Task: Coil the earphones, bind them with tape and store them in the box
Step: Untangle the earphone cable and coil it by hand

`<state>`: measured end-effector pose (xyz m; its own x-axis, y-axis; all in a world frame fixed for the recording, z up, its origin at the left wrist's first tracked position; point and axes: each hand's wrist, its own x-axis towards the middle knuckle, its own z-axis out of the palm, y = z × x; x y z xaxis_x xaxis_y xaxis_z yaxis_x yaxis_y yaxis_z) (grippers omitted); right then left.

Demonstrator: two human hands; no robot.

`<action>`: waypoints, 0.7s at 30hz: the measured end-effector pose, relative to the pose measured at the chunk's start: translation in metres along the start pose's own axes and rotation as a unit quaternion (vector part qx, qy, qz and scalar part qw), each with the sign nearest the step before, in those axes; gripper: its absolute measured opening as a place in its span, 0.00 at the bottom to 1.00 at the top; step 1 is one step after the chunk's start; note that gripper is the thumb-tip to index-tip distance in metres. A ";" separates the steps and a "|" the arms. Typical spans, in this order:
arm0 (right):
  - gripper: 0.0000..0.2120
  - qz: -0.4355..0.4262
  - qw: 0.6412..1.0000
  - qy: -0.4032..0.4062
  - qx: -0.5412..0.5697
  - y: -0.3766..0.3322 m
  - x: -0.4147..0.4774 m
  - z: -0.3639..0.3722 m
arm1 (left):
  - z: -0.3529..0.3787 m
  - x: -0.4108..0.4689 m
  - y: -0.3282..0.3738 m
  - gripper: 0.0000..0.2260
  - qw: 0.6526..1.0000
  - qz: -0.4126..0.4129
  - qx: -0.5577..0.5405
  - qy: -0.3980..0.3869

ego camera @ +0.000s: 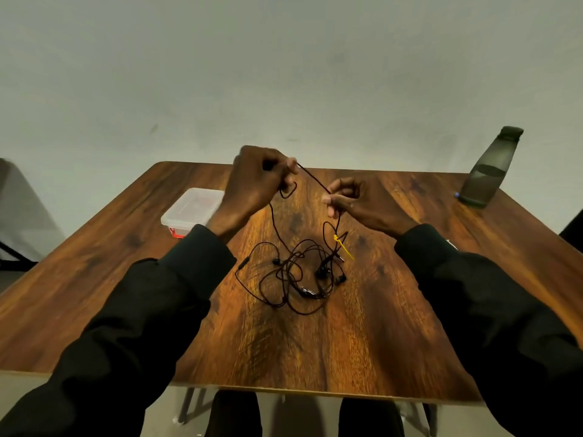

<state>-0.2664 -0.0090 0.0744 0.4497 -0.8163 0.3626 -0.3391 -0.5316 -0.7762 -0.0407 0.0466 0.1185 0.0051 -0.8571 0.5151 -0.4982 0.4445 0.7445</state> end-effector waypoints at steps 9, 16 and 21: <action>0.06 0.013 0.993 -0.064 -0.094 0.015 -0.004 -0.005 | -0.023 0.004 -0.007 0.10 0.988 0.007 -0.113 0.107; 0.06 0.014 0.989 -0.081 -0.123 0.017 -0.014 -0.003 | -0.028 0.009 -0.006 0.11 0.981 0.020 -0.099 0.167; 0.13 0.026 0.997 -0.009 -0.067 0.025 -0.017 -0.008 | -0.046 0.013 -0.014 0.15 0.983 -0.056 -0.115 0.129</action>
<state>-0.2888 -0.0100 0.0530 0.4433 -0.8400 0.3128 -0.4695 -0.5149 -0.7173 0.0065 0.0412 0.1340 0.2841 -0.8222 0.4932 -0.2738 0.4235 0.8636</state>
